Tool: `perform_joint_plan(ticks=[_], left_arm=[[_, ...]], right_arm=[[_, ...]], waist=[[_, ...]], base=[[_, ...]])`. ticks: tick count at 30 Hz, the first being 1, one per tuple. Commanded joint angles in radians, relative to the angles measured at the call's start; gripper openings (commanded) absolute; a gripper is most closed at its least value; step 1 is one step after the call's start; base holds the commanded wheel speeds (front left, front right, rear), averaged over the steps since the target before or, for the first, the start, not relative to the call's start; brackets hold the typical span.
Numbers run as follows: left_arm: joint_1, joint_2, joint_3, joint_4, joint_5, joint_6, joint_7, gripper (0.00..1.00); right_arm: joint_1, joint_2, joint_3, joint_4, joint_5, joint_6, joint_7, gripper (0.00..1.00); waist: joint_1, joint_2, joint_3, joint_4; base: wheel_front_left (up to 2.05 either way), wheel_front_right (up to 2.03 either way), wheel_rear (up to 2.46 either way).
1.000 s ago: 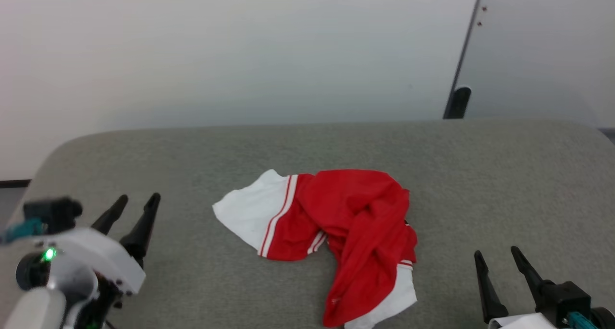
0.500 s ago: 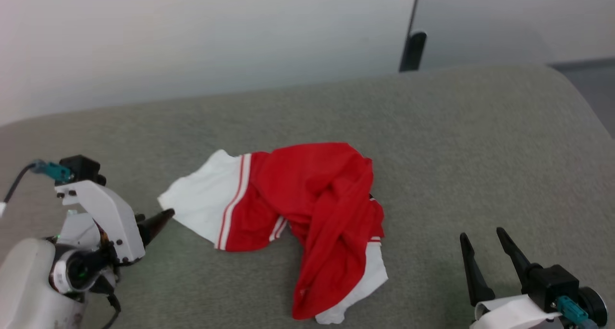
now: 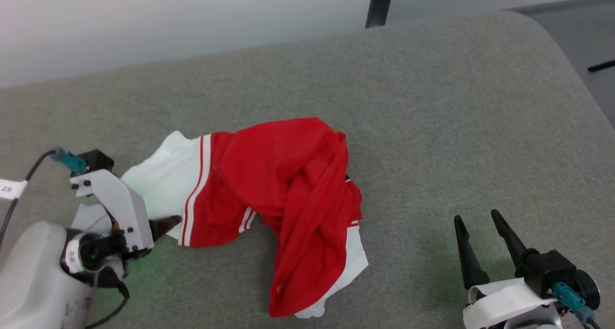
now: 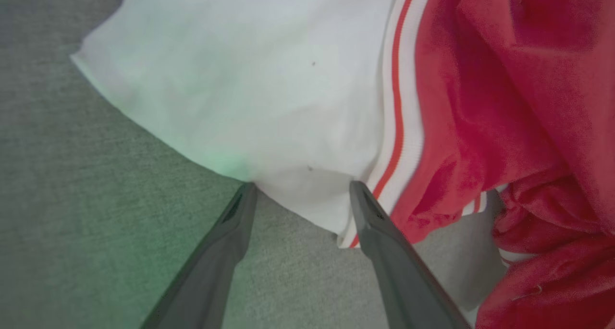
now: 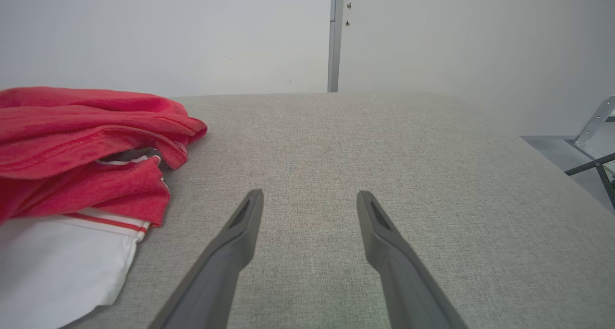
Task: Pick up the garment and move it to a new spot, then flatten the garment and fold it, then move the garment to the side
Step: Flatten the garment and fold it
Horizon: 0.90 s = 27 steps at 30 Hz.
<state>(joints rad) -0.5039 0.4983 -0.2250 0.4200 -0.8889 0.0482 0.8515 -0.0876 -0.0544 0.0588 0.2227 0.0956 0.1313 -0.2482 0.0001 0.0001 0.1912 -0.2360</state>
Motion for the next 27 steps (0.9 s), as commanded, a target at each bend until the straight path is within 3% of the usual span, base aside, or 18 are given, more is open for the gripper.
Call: perform_joint_plan(ticks=[1,8,9,10,12,27], left_arm=[[-0.017,-0.004,-0.009,0.025,0.011,-0.006,-0.006,1.00],[-0.031,-0.023,-0.036,0.158,0.023,-0.018,-0.016,1.00],[-0.031,-0.032,-0.033,0.176,0.014,-0.022,-0.017,0.65],[-0.031,-0.032,-0.033,0.176,0.014,-0.022,-0.017,0.65],[-0.038,-0.041,-0.035,0.199,0.006,-0.034,-0.017,0.00],[-0.039,0.062,-0.030,0.200,0.042,-0.027,-0.015,0.00]], right_arm=[[-0.017,0.003,0.001,0.003,0.004,-0.001,-0.008,1.00],[-0.037,0.005,0.009,0.010,0.010,-0.001,-0.014,1.00],[-0.038,0.005,0.009,0.011,0.011,-0.001,-0.015,1.00],[-0.038,0.005,0.009,0.011,0.011,-0.001,-0.015,1.00],[-0.040,0.005,0.006,0.012,0.014,-0.001,-0.016,1.00],[-0.003,0.005,-0.026,0.015,-0.011,-0.001,-0.017,1.00]], waist=[[-0.0001,-0.0001,0.030,-0.017],[-0.0001,-0.0001,0.056,-0.027],[-0.0001,-0.0001,0.058,-0.027],[-0.0001,-0.0001,0.058,-0.027],[-0.0001,-0.0001,0.059,-0.026],[-0.0001,-0.0001,-0.008,0.062]], base=[[0.00,0.00,0.00],[0.00,0.00,0.00],[0.00,0.00,0.00],[0.00,0.00,0.00],[0.00,0.00,0.00],[0.00,0.00,0.00]])
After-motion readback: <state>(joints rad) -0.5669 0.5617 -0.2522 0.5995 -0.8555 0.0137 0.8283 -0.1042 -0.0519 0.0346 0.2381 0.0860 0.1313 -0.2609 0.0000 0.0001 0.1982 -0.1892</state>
